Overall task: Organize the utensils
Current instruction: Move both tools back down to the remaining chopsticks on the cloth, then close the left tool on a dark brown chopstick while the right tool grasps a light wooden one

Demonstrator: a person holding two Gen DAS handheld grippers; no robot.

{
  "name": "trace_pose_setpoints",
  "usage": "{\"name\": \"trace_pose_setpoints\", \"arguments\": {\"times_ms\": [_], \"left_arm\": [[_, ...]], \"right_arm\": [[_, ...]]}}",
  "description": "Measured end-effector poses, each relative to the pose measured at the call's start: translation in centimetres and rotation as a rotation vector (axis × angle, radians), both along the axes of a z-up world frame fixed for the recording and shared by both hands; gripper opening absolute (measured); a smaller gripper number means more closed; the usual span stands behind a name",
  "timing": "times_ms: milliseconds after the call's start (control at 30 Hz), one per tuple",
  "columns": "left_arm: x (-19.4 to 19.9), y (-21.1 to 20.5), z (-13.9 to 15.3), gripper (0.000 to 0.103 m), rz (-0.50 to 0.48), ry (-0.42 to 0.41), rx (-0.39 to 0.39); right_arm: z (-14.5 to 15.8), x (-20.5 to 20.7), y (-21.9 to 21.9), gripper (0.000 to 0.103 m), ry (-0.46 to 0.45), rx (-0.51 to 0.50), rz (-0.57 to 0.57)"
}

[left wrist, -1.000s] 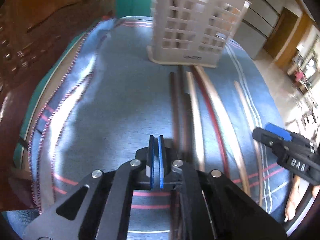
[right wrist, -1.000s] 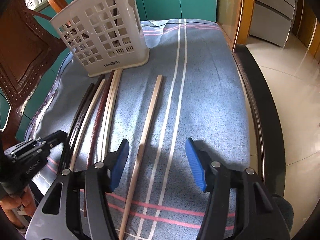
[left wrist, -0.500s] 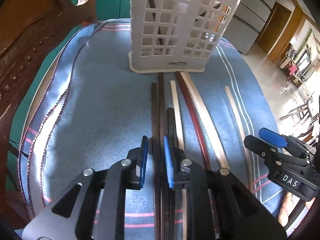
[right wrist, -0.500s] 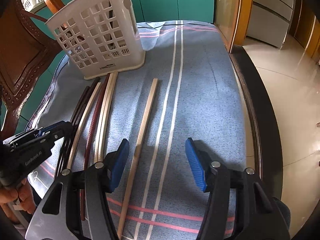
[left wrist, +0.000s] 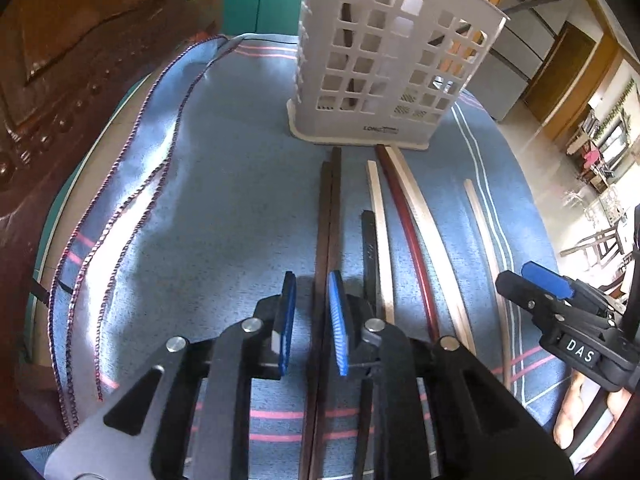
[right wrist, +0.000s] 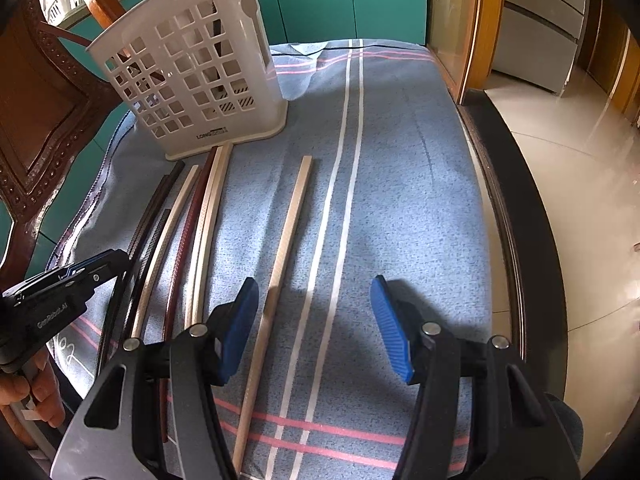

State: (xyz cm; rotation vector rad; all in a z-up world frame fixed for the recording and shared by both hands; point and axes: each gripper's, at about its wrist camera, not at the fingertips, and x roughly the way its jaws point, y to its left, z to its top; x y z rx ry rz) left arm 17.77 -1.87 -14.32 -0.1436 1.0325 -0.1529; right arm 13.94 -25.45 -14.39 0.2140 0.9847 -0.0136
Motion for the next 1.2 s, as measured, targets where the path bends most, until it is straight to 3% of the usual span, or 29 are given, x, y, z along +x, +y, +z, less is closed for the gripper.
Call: {"name": "trace_pose_setpoints", "arguments": {"times_ms": [233, 433, 533, 700, 933, 1200], "left_arm": [[0.0, -0.2, 0.1, 0.019, -0.002, -0.008, 0.051], [-0.2, -1.4, -0.2, 0.025, -0.003, -0.017, 0.157], [-0.2, -1.1, -0.2, 0.025, 0.002, -0.010, 0.143], [-0.3, -0.2, -0.1, 0.010, 0.026, 0.012, 0.125], [-0.1, 0.2, 0.0, 0.010, 0.042, 0.015, 0.109], [2.8, -0.7, -0.2, 0.025, 0.070, -0.004, 0.181]], "right_arm": [[0.0, -0.1, 0.0, 0.057, 0.000, -0.003, -0.003], [0.0, -0.2, 0.2, 0.057, 0.000, -0.016, 0.001], [0.0, -0.2, 0.1, 0.057, 0.000, -0.015, 0.000], [0.1, -0.1, 0.2, 0.057, 0.001, -0.024, -0.002], [0.4, 1.6, 1.0, 0.057, -0.004, -0.076, 0.000], [0.0, 5.0, 1.9, 0.057, 0.057, -0.160, -0.010]]}}
